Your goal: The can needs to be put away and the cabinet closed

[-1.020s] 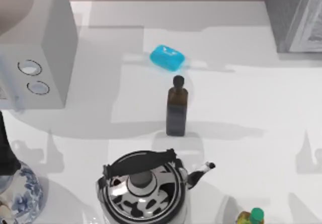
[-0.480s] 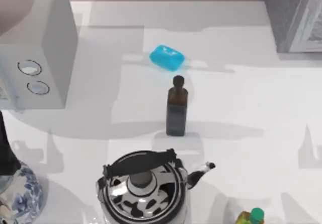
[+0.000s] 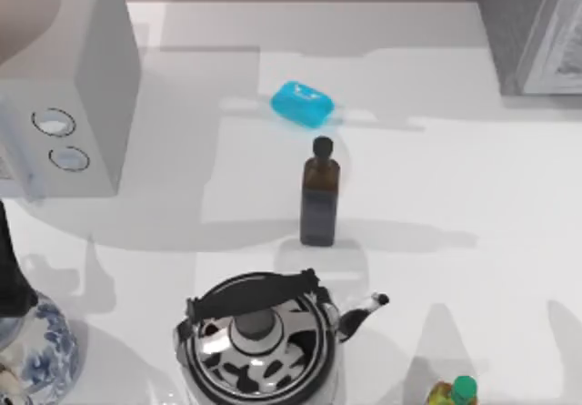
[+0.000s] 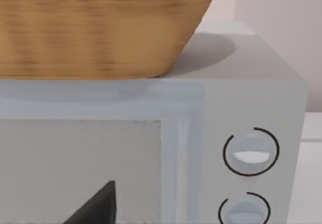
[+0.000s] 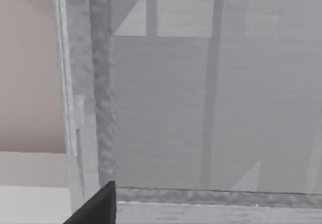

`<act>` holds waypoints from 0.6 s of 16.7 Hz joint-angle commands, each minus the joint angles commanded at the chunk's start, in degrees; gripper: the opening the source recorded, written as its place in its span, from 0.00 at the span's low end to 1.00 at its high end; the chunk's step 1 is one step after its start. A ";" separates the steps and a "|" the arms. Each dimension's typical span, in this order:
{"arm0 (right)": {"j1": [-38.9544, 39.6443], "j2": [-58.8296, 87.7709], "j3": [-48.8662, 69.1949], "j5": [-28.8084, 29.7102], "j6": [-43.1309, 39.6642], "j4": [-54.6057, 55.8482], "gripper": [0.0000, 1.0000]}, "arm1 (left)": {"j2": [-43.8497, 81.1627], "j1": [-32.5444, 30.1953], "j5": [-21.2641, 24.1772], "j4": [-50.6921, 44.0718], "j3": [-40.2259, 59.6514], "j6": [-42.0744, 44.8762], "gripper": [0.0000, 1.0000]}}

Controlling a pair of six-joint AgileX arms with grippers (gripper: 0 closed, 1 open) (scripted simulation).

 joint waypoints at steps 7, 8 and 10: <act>-21.27 35.04 7.34 -20.89 0.27 25.54 1.00 | 0.00 0.00 0.00 0.00 0.00 0.00 1.00; -23.47 37.95 8.05 -22.74 0.26 27.91 1.00 | 0.00 0.00 0.00 0.00 0.00 0.00 1.00; -26.88 42.01 9.11 -25.33 0.28 31.20 1.00 | 0.00 0.00 0.00 0.00 0.00 0.00 1.00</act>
